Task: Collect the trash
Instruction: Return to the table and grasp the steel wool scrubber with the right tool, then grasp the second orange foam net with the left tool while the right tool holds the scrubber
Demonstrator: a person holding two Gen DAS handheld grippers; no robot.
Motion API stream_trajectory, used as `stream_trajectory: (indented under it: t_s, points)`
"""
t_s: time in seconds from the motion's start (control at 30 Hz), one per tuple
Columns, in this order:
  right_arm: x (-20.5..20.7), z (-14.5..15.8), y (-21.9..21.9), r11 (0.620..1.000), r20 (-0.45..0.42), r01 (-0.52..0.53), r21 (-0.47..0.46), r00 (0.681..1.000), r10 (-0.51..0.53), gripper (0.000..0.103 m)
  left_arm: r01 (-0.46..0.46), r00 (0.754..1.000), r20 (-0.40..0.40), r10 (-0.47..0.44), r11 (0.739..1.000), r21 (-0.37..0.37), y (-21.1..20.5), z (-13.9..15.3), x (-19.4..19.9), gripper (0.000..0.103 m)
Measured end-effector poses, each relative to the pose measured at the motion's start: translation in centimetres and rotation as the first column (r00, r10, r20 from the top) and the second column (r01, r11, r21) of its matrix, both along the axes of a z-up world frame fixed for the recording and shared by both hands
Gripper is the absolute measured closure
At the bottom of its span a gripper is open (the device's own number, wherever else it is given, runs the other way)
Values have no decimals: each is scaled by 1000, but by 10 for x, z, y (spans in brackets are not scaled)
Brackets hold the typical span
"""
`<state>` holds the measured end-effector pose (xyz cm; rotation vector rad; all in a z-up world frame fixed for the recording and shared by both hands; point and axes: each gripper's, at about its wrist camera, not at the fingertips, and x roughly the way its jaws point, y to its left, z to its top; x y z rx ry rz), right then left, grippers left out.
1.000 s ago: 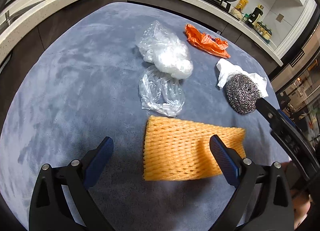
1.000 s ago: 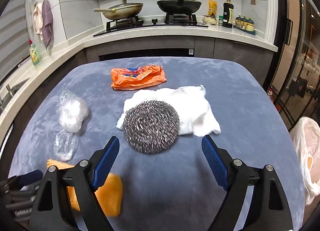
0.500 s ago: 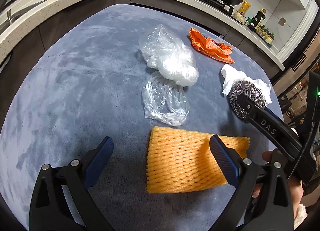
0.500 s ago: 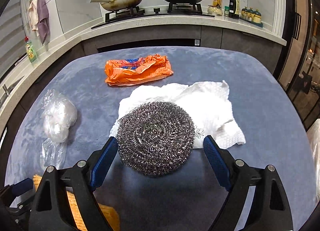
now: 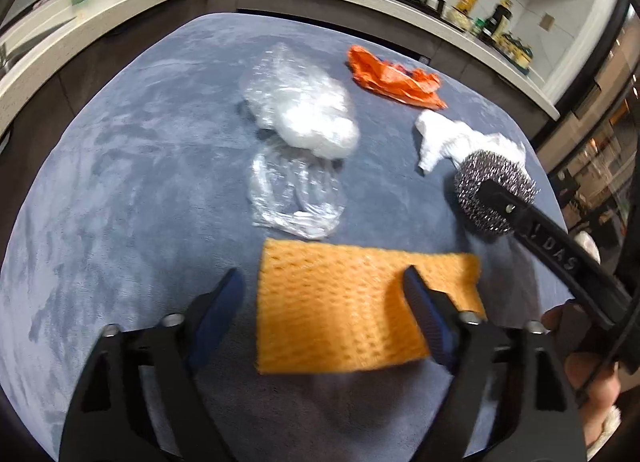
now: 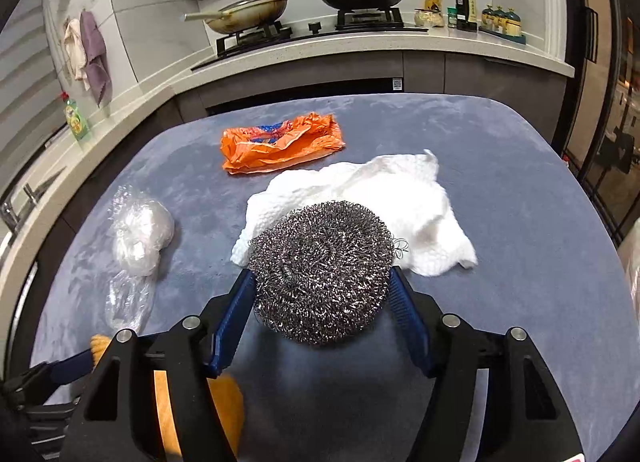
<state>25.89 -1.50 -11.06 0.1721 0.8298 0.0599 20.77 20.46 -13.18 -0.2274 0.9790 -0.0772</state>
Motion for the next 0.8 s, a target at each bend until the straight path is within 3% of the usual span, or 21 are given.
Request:
stream_trajectory:
  t_s: [0.17,0.43,0.8]
  points:
    - [-19,10,-16,1000,17,24,19,1000,-24,39,46,999,0,-46,999,18,-18,-1,-6,48]
    - [-51,21,-44,996,44,84,11,995,-84,39,118,993,16,-118,993,28,-44,3,-20,89]
    - [-89,32,-94,984,66,175,35,982,-177,39,233,969,80,-234,972,26,-88,35,-38,92]
